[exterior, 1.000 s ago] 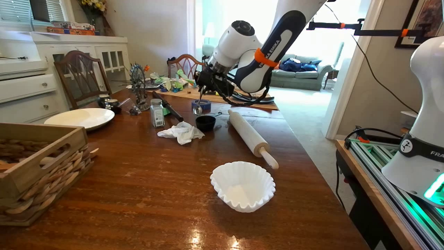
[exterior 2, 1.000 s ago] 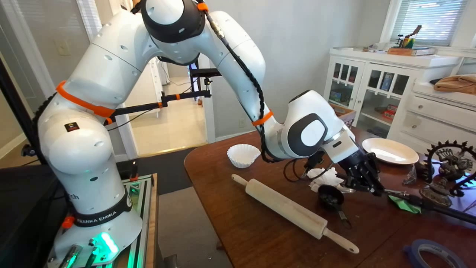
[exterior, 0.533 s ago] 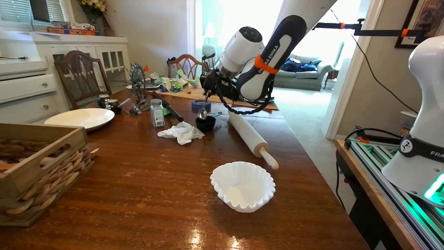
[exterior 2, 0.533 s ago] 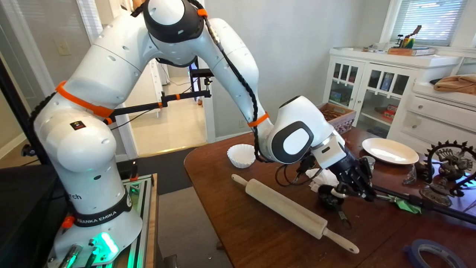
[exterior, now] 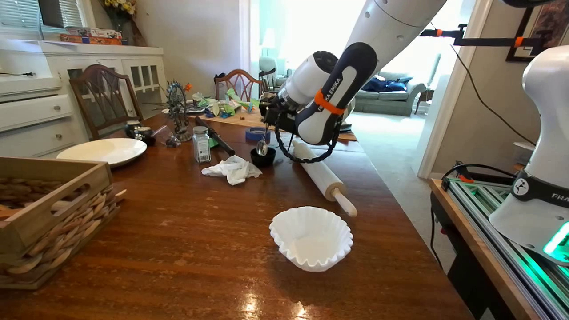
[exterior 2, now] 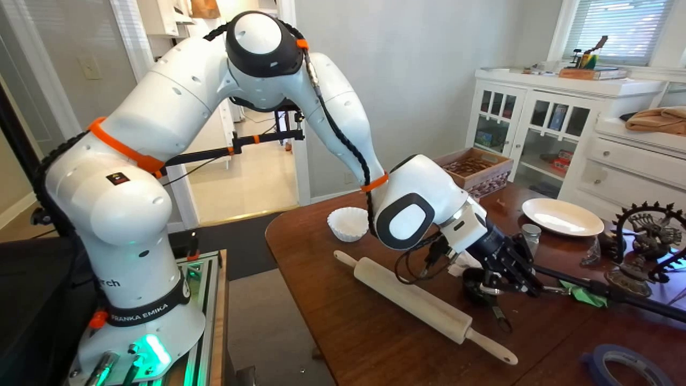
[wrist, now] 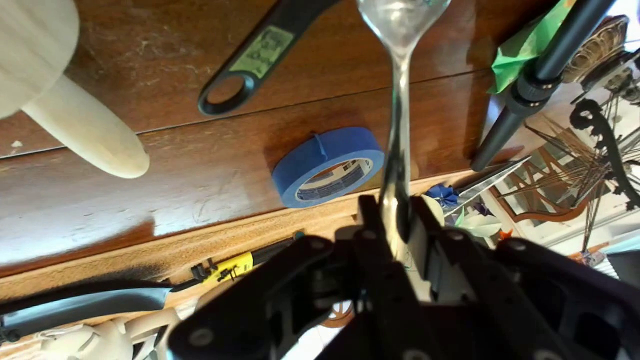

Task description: Use the spoon to scoop some contents in the small pot

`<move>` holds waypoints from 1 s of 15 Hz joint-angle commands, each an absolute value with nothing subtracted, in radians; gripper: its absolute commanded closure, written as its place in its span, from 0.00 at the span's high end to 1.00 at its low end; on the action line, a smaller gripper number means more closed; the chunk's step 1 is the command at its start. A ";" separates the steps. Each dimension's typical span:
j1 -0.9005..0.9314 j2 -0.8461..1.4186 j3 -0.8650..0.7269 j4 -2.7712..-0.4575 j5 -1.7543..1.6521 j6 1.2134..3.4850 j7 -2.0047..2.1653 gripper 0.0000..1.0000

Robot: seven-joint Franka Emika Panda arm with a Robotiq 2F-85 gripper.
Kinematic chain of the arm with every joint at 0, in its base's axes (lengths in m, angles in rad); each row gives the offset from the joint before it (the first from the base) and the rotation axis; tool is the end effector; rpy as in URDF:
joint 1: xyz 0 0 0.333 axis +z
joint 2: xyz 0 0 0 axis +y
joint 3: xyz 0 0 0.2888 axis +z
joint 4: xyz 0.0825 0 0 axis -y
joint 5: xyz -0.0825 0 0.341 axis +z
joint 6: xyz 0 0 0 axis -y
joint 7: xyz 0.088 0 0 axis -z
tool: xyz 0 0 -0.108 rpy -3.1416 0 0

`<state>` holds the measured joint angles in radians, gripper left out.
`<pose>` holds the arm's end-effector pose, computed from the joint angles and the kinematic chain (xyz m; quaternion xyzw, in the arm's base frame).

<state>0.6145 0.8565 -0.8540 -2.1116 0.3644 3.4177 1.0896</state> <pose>0.5688 -0.1303 0.2412 0.7138 -0.5393 0.4439 0.0514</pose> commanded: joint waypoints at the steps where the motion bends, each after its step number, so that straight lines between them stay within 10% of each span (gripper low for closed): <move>1: 0.665 0.922 -0.878 -2.105 0.415 3.450 1.062 0.05; 15: 0.619 0.871 -0.770 -2.082 0.523 3.366 0.830 0.05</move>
